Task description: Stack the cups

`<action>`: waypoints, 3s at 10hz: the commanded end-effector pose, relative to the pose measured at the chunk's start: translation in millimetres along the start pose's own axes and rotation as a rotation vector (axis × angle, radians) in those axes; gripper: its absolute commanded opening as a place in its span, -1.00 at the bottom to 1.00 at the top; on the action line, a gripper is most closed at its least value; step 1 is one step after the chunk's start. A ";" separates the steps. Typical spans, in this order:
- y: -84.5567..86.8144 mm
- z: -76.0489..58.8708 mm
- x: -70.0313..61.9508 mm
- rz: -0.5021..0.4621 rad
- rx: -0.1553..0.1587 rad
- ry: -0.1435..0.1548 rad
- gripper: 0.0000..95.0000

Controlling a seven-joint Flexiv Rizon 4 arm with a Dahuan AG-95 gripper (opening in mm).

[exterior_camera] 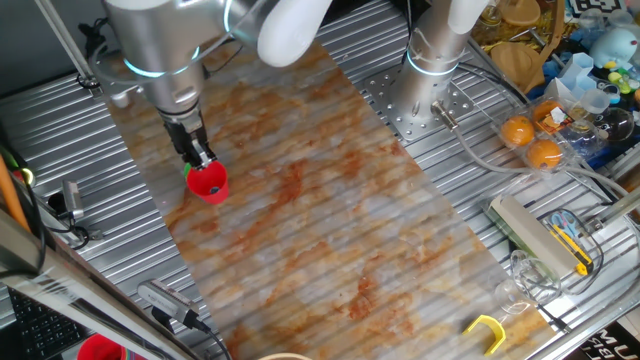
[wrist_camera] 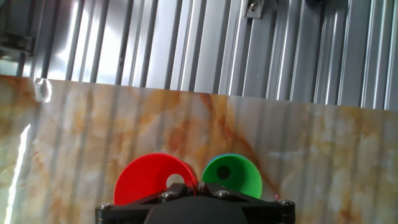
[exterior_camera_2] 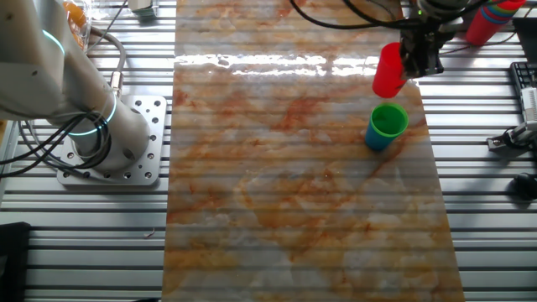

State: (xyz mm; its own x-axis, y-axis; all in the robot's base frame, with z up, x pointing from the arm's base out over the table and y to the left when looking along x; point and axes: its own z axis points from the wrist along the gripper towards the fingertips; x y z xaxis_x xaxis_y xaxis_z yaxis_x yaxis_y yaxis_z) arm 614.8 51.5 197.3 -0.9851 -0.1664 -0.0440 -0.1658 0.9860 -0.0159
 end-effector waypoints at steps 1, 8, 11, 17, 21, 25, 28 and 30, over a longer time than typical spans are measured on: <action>-0.5 -1.0 2.7 0.040 -0.006 0.001 -1.00; -15.4 -16.1 9.6 0.085 -0.021 -0.002 -1.00; -41.7 -23.2 18.6 0.051 -0.015 0.001 -1.00; -70.9 -12.2 11.9 0.017 -0.024 -0.002 -1.00; -73.7 -5.1 16.9 -0.003 -0.048 -0.006 -1.00; -74.1 -2.8 14.3 -0.003 -0.047 -0.008 -1.00; -75.8 -1.3 13.3 -0.012 -0.048 -0.009 -1.00; -76.4 -0.8 14.3 -0.027 -0.047 -0.013 -0.60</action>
State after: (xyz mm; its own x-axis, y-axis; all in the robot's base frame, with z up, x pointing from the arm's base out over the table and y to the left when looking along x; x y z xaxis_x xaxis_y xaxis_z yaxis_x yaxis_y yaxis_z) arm 613.2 -26.3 198.7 -0.9794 -0.1938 -0.0571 -0.1957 0.9802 0.0296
